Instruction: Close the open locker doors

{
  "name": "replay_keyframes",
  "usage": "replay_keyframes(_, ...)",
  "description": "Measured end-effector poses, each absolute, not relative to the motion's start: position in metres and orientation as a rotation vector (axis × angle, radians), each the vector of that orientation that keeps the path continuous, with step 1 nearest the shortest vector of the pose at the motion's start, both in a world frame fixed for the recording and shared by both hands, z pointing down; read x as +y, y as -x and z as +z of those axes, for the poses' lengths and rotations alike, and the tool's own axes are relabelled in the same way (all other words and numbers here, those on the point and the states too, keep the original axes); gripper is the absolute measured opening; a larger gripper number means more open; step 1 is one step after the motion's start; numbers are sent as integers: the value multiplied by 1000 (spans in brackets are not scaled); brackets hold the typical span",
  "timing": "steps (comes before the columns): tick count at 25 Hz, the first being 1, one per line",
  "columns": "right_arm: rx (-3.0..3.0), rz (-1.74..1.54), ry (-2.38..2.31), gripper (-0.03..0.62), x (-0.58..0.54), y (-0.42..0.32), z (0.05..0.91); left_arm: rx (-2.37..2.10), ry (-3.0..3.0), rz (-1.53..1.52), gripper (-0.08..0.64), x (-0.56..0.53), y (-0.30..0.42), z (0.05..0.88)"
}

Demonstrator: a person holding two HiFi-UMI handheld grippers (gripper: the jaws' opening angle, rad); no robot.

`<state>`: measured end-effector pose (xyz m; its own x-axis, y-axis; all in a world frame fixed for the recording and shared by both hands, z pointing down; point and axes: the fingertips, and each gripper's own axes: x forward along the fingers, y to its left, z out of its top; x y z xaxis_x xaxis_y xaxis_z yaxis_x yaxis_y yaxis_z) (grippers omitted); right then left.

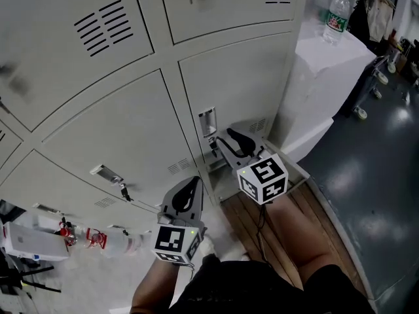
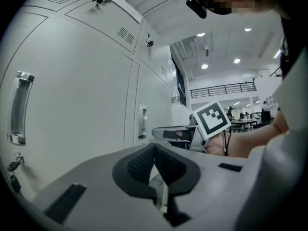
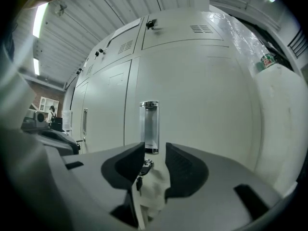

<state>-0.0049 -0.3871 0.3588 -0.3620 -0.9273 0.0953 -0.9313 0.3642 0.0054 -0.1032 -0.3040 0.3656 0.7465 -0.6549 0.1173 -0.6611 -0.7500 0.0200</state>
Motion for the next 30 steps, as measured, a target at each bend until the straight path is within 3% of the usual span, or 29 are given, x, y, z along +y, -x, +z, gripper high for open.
replay_keyframes(1, -2509, 80, -1755, 116, -383, -2, 360, -1069, -2882, 162, 5, -302, 100, 367)
replay_keyframes(3, -2463, 91, -1820, 8, -374, -17, 365, -1032, -2890, 166, 5, -296, 91, 369)
replay_keyframes(30, -2013, 341, -2205, 0, -225, -175, 465, -579, -2940, 269, 5, -238, -35, 436)
